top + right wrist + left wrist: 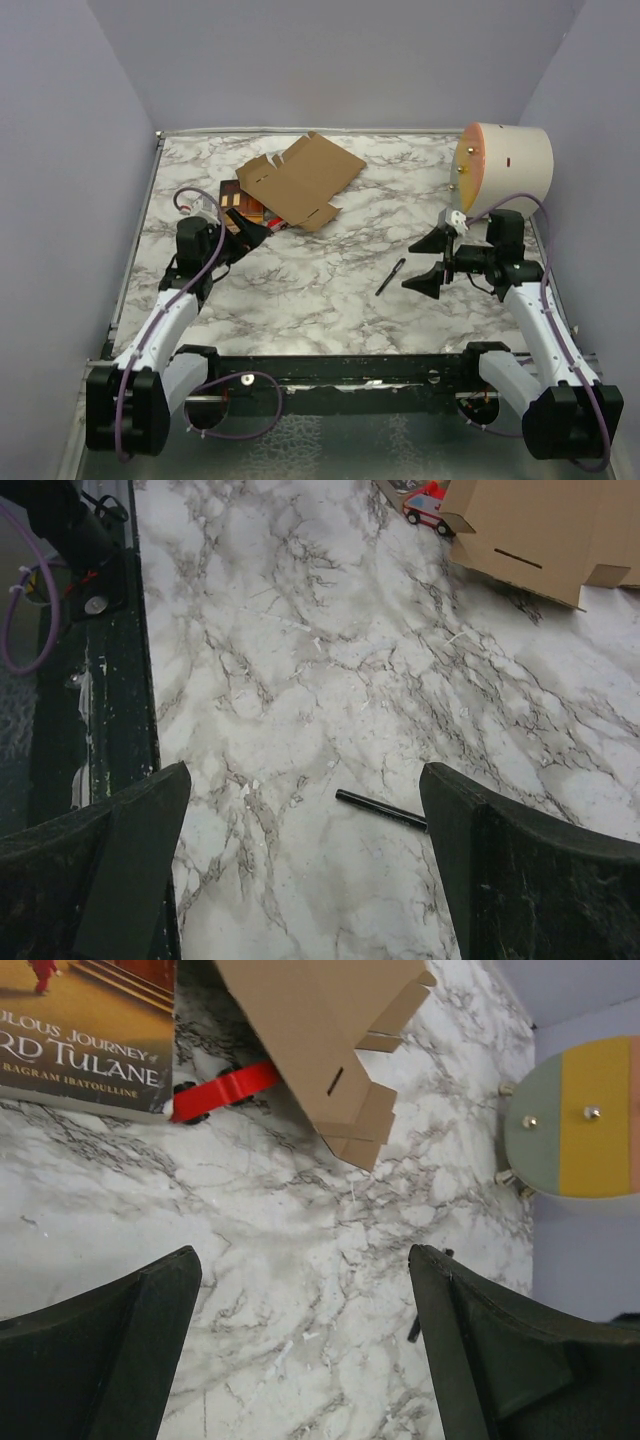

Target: Fold the paper box

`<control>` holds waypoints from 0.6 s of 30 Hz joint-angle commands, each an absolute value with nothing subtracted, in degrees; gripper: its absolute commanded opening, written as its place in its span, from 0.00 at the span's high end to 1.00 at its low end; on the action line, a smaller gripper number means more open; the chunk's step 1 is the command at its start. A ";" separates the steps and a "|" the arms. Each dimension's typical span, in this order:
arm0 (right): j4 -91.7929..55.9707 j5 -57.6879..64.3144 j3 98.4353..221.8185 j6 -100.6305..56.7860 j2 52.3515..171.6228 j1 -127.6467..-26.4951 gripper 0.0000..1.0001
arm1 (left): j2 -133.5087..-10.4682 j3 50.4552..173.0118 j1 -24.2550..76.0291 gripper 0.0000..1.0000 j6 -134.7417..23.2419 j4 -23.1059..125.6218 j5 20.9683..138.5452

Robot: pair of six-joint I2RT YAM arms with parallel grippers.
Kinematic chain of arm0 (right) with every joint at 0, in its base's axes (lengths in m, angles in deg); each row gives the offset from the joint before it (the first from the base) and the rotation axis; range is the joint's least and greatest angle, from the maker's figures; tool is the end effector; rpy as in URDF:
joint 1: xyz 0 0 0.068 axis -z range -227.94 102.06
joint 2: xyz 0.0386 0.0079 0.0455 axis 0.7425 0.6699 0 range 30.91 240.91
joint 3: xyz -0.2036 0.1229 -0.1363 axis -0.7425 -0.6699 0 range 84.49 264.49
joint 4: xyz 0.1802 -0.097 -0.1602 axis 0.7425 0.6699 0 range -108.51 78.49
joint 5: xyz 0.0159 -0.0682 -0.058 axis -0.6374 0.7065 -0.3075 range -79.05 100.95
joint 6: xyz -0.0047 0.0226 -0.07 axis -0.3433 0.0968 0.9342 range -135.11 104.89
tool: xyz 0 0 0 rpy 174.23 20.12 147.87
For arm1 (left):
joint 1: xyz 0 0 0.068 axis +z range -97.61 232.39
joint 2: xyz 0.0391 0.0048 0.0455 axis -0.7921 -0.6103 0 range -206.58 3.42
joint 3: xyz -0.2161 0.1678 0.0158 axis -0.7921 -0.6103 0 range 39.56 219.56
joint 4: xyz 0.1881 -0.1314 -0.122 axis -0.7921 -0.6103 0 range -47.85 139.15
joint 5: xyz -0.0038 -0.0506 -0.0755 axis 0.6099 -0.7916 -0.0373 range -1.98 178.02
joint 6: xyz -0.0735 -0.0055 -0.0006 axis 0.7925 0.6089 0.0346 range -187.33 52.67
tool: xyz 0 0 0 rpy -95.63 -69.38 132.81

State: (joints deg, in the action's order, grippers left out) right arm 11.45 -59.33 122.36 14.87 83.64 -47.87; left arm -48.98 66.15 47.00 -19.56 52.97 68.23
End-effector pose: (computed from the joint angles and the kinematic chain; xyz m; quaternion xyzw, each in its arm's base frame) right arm 0.1773 0.0578 0.2533 -0.4084 0.6724 0.4318 0.4411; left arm 0.2228 -0.0419 0.2224 -0.2056 0.7962 -0.3739 0.4289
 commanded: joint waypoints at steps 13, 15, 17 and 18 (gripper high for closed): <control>9.71 -59.97 122.14 19.16 81.69 -47.77 0.01 | -80.48 80.95 46.67 0.29 -13.44 68.33 78.71; 9.77 -60.08 122.13 19.29 81.62 -47.77 0.01 | -83.44 82.55 46.67 0.34 -12.20 68.97 78.71; 9.86 -60.16 122.08 19.50 81.54 -47.77 0.01 | -85.87 83.73 46.55 0.41 -11.09 70.28 78.81; 9.88 -60.29 122.04 19.60 81.53 -47.77 0.01 | -87.17 84.32 46.50 0.44 -10.48 70.81 78.86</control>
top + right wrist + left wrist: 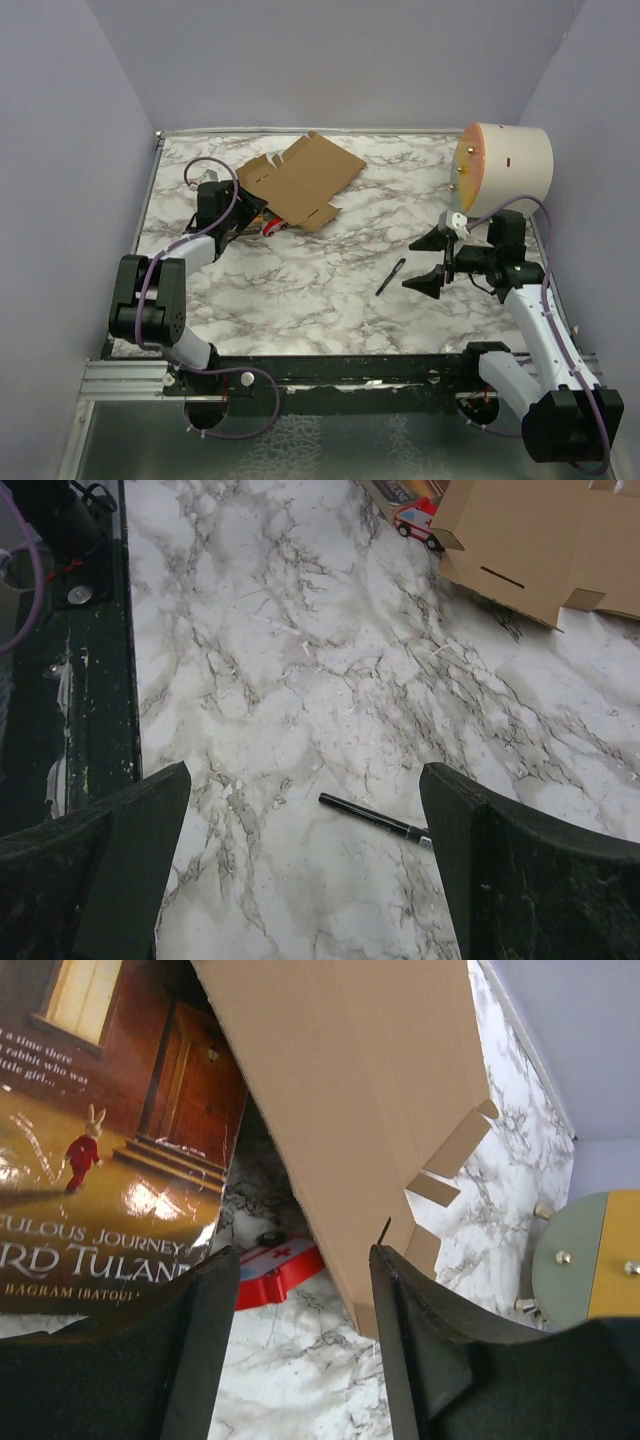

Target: Fold the paper box

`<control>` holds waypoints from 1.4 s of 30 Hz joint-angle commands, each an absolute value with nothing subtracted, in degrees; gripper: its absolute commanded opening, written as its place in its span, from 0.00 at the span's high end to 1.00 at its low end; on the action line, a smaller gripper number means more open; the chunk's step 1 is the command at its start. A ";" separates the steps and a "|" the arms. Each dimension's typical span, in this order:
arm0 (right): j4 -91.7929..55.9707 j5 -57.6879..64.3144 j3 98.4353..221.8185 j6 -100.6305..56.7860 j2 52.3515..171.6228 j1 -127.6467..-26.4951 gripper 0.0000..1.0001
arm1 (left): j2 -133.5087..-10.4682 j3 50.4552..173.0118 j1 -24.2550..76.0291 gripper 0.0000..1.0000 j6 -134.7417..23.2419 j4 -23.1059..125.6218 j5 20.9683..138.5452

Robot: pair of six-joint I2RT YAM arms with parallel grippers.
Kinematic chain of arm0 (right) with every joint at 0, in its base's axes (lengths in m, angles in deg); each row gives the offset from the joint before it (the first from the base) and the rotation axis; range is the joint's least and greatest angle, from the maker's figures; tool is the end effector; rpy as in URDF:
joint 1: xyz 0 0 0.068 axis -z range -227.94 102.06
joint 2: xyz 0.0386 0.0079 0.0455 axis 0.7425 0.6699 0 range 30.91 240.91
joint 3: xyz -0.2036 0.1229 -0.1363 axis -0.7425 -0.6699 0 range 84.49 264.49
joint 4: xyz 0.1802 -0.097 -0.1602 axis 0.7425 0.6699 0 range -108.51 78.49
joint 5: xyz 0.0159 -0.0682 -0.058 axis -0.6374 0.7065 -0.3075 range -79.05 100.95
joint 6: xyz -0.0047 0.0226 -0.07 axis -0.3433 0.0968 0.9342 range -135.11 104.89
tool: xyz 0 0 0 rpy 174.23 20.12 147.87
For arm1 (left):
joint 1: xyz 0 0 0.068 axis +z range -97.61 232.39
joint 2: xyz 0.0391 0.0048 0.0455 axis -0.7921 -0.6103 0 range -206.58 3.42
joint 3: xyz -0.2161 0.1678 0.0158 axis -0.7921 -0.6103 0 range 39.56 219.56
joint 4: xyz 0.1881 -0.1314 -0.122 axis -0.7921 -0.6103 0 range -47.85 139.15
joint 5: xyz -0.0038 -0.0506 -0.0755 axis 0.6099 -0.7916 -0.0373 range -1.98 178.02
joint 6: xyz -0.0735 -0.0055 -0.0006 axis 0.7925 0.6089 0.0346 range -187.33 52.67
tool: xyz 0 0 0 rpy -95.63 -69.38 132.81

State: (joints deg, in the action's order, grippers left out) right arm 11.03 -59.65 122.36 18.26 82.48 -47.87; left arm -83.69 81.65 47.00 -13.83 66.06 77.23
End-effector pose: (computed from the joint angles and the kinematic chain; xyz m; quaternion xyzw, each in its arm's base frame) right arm 0.1746 0.0579 0.2572 -0.4343 0.6520 0.4148 0.4628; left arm 0.3372 -0.0434 0.1854 -0.3040 0.7994 -0.3218 0.4061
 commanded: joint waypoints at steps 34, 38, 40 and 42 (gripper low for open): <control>8.16 -62.34 121.68 16.68 82.04 -47.77 0.01 | -73.65 72.59 42.63 1.00 -3.58 85.57 74.62; 6.36 -62.88 121.43 13.95 82.11 -47.77 0.01 | -63.35 64.91 39.25 1.00 -2.78 86.27 77.56; 5.13 -64.22 120.96 12.11 82.06 -47.77 0.01 | -57.80 61.66 37.04 1.00 -3.15 85.93 80.24; 3.18 -65.52 120.19 8.66 82.03 -47.77 0.01 | -52.24 58.60 34.57 1.00 -4.20 85.71 82.67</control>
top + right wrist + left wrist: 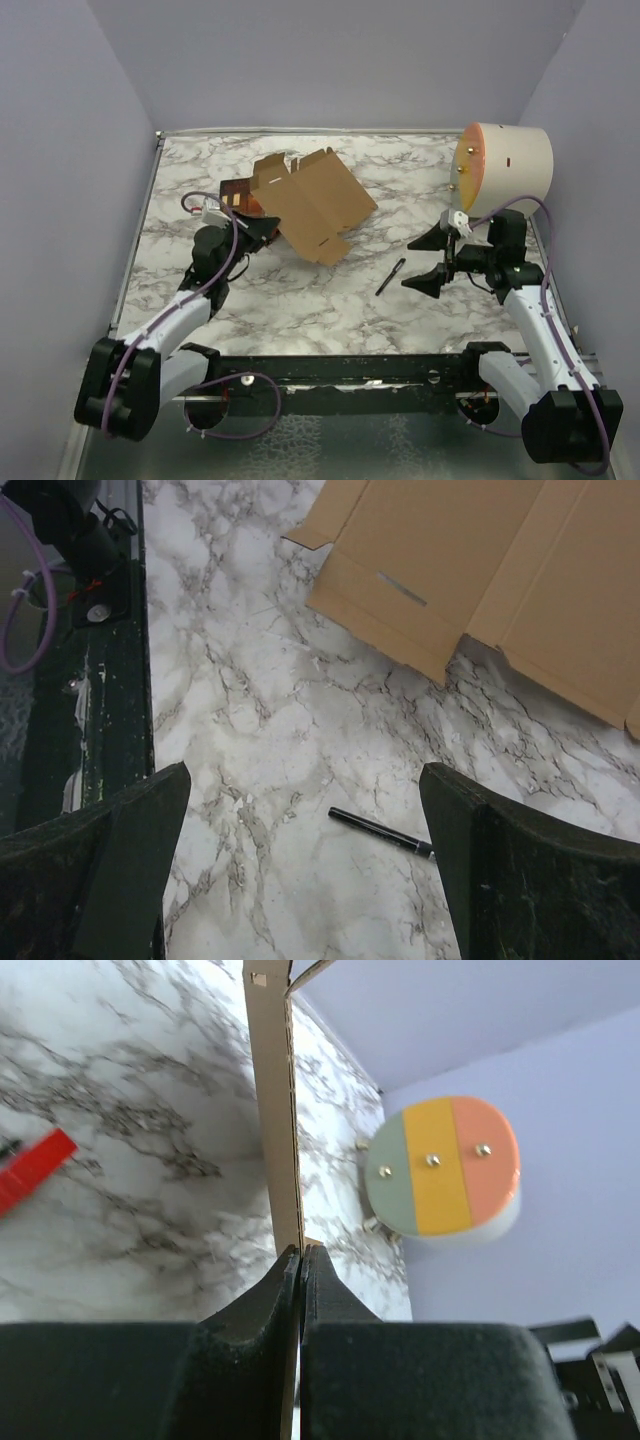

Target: Fold the paper box

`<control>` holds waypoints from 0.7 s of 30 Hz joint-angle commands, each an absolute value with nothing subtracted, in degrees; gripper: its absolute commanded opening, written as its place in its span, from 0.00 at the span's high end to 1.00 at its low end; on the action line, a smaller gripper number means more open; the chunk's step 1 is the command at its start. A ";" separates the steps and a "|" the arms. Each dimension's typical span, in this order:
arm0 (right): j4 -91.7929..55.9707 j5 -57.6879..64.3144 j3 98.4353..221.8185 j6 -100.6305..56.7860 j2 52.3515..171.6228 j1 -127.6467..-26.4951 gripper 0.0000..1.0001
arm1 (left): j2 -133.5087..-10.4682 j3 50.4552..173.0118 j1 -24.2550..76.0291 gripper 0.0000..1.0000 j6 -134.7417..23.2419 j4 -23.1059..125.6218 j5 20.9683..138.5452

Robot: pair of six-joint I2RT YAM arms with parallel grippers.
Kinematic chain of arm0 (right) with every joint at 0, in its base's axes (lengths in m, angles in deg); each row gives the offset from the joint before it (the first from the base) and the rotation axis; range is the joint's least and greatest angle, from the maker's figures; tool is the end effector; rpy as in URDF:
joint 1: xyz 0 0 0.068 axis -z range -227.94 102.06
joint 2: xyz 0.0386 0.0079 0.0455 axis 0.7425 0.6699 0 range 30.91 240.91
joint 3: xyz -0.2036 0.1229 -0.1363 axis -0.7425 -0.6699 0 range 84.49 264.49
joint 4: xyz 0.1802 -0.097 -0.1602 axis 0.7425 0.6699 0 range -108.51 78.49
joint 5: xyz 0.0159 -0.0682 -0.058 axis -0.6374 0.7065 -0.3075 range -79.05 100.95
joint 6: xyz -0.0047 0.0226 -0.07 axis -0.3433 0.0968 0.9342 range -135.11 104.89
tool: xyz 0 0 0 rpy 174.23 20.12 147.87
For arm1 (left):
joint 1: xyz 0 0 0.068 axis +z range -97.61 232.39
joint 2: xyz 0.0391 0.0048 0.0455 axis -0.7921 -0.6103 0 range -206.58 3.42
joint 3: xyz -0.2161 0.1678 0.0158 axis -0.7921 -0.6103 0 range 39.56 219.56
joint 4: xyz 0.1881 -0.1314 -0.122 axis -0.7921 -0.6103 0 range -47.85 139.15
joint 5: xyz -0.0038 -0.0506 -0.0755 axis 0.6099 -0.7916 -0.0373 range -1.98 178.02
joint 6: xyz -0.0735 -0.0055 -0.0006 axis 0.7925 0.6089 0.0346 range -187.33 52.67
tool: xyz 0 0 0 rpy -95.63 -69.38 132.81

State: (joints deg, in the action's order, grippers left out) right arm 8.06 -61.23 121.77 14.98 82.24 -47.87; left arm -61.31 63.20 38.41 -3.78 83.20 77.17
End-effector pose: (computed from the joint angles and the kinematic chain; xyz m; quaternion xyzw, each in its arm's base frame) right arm 0.1754 0.0584 0.2592 -0.4278 0.6455 0.4290 0.4652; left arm 0.2525 -0.0748 0.2223 -0.2559 0.7034 -0.4680 0.4698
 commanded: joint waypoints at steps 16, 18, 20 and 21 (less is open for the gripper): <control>-15.79 -63.19 127.17 -38.97 94.87 -48.58 0.01 | -30.48 54.33 27.60 1.00 -11.51 86.76 84.31; -16.69 -61.63 127.89 -42.39 95.48 -49.30 0.01 | -31.89 55.34 27.16 1.00 -12.44 88.33 82.40; -17.91 -60.84 128.06 -45.93 96.17 -49.52 0.01 | -32.94 56.33 26.57 1.00 -13.41 89.65 81.23; -18.57 -60.66 128.07 -47.92 96.57 -49.53 0.01 | -33.23 56.85 26.16 1.00 -14.08 90.06 80.95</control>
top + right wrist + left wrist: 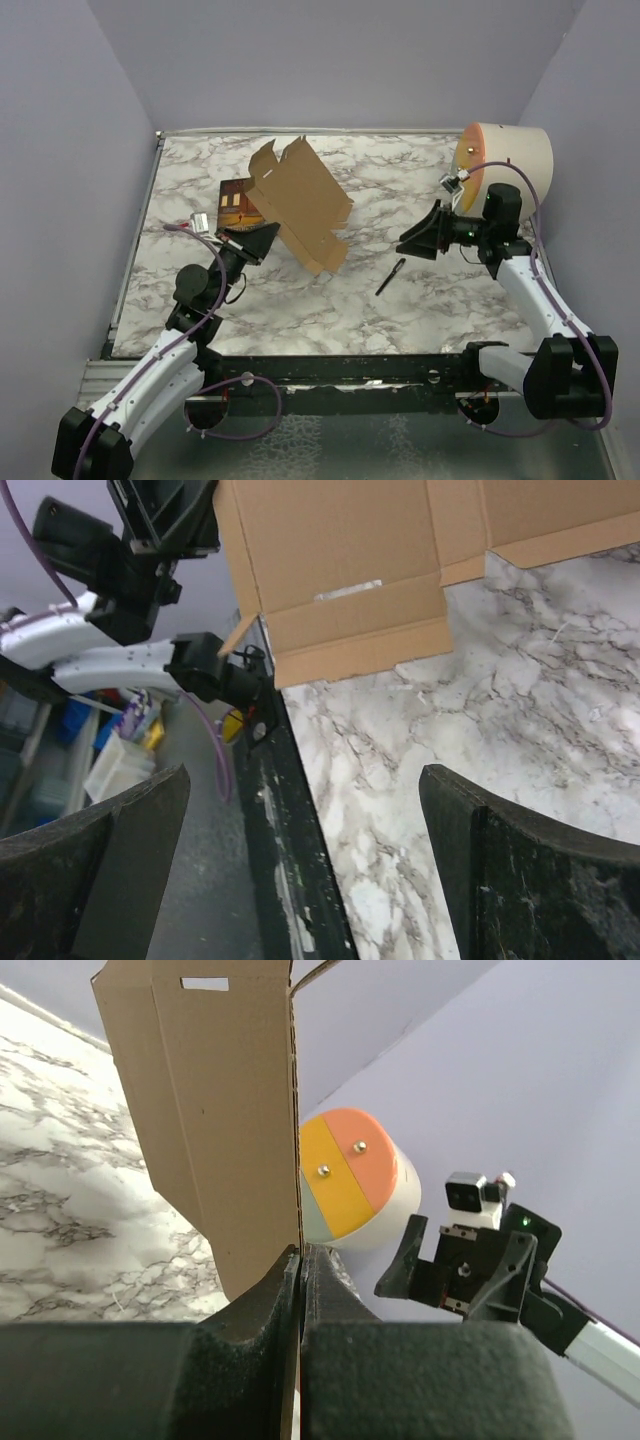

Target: Fold the paper box

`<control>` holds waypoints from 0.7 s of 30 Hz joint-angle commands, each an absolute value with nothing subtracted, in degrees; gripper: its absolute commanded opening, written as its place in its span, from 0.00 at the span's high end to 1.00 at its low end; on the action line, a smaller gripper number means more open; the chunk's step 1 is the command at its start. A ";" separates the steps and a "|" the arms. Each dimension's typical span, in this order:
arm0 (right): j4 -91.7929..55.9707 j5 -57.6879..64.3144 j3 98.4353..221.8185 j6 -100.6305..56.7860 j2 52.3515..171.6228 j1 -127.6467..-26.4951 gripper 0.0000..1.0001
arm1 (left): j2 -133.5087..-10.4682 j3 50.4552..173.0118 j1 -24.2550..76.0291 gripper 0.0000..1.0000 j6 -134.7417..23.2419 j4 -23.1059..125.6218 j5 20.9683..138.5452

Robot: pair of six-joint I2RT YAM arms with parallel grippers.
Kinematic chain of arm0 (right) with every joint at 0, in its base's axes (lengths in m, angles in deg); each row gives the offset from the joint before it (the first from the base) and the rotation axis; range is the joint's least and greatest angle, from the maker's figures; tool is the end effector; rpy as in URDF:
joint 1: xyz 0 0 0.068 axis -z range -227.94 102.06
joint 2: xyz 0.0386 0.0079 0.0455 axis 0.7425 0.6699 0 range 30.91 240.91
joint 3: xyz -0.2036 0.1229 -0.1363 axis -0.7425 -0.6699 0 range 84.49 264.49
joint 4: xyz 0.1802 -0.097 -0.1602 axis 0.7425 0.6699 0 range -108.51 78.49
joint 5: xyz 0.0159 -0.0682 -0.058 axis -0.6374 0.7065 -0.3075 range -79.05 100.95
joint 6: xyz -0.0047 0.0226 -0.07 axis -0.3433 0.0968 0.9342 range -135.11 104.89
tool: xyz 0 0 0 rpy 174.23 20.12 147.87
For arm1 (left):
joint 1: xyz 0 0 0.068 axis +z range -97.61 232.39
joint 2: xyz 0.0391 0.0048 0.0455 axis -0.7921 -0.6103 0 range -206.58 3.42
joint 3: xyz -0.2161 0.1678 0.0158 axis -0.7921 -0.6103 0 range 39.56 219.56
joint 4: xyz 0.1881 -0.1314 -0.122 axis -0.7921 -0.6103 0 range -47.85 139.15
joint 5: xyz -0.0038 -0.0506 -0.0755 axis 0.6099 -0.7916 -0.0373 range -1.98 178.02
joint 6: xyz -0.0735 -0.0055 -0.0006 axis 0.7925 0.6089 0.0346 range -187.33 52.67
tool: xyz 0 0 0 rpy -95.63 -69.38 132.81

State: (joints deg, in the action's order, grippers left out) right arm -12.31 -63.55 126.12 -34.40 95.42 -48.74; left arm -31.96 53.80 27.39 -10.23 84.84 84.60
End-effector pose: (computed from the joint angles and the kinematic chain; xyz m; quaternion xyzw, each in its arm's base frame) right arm 0.2316 0.0626 0.2696 -0.1926 0.7265 0.5841 0.3063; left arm 0.1648 -0.0808 0.2694 -0.1465 0.5943 -0.5329 0.5842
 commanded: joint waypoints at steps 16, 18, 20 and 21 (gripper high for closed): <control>-30.26 -54.01 126.27 -74.08 100.69 -49.70 0.03 | -40.18 65.13 19.49 1.00 -21.42 99.81 75.76; -32.48 -53.33 126.95 -76.39 101.16 -49.70 0.03 | -40.91 66.02 18.13 1.00 -21.52 100.56 75.78; -35.55 -53.01 127.61 -79.24 101.38 -49.70 0.03 | -41.37 66.89 16.98 1.00 -21.74 100.93 76.16; -36.78 -52.71 127.92 -80.94 101.47 -49.70 0.03 | -41.45 67.24 16.42 1.00 -21.84 101.12 76.27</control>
